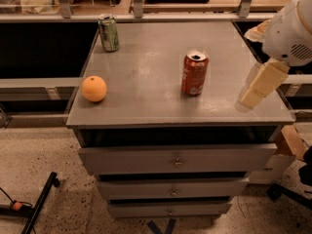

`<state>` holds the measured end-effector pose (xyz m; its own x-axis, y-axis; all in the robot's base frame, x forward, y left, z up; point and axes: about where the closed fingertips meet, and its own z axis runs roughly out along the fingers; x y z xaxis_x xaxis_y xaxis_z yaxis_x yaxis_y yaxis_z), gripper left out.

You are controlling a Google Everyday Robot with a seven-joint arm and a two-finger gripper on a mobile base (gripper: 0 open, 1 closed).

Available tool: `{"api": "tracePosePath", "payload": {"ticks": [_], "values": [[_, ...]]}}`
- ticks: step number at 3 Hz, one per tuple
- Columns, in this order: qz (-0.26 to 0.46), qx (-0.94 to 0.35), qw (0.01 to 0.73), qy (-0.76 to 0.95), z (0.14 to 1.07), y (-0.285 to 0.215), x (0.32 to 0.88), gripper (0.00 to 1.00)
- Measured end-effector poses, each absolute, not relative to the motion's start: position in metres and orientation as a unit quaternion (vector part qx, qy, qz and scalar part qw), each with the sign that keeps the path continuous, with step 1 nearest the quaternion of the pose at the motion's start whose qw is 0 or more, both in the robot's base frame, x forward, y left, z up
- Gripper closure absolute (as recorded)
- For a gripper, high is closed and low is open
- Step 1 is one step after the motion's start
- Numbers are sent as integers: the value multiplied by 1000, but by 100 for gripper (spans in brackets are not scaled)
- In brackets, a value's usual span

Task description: Move coke can near green can

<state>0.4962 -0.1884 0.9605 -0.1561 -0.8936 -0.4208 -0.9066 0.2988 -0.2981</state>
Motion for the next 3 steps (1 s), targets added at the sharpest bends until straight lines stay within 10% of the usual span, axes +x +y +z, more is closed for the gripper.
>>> {"api": "tracePosePath", "payload": {"ticks": [3], "values": [[82,-557,324,760,925,-166,577,0]]}}
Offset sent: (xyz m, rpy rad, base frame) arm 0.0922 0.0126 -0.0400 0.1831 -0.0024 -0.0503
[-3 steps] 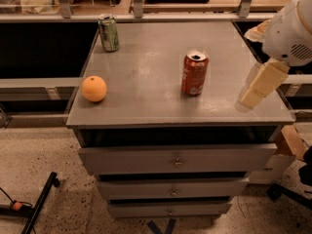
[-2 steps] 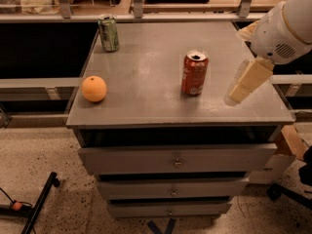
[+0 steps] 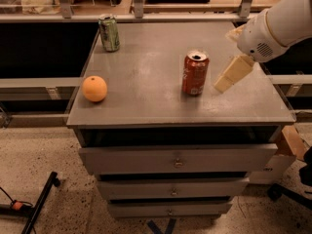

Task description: Move coke can near green can

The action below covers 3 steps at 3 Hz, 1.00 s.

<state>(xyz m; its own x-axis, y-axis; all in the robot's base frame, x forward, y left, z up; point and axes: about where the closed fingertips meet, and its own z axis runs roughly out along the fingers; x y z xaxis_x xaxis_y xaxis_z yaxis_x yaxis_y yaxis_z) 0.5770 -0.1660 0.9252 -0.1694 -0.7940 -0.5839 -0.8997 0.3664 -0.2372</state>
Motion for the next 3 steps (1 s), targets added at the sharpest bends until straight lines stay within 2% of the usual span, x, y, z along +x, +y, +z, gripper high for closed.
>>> {"api": "tracePosePath", "payload": {"ticks": [3], "values": [[233,-517,353,745,897,-134,621,0]]}}
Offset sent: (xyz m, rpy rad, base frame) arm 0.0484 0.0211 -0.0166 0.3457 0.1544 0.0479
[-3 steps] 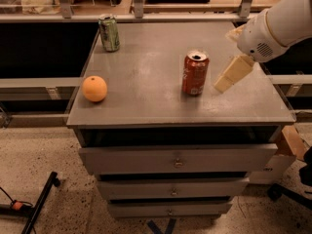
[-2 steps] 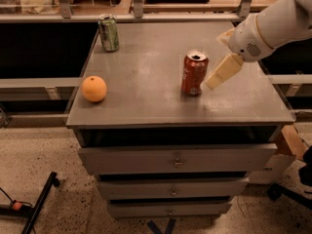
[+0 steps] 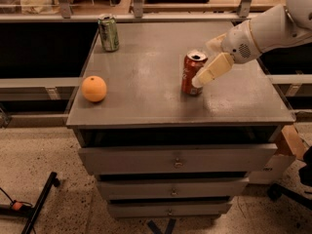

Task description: Move coke can near green can

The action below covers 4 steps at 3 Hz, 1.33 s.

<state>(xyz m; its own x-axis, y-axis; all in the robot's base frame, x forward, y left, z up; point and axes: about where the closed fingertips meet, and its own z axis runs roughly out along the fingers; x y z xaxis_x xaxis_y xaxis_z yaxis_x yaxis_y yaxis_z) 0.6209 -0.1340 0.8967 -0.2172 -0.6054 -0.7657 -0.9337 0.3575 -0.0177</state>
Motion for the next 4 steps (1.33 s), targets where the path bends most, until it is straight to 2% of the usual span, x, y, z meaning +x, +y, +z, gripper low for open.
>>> {"api": "tracePosePath", "payload": {"ticks": [1,4], "values": [[257,-514,362,734,887,-116,625,19],[286,-508,368,725,874,-94,623,88]]}}
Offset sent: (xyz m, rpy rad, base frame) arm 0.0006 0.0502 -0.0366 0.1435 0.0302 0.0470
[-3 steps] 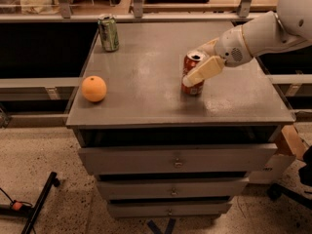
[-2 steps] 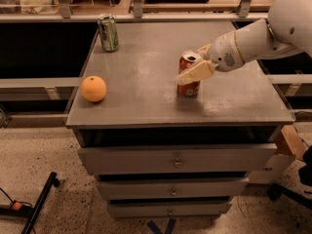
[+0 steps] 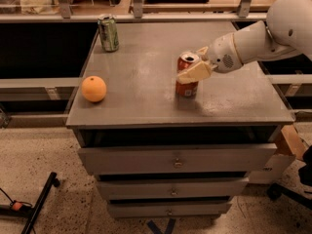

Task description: Move coke can near green can

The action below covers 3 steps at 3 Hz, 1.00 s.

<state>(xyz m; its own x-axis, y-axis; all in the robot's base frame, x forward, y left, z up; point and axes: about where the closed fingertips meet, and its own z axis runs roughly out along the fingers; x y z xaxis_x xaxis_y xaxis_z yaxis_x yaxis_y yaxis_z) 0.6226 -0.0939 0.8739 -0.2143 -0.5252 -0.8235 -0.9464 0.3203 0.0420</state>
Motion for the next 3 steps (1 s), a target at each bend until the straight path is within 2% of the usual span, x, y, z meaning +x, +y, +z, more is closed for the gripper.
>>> {"api": "tracePosePath", "payload": {"ticks": [1,3], "values": [[282,-500,389,721,902,-105,622,100],[274,-516,389,713,900,-96,631,100]]}}
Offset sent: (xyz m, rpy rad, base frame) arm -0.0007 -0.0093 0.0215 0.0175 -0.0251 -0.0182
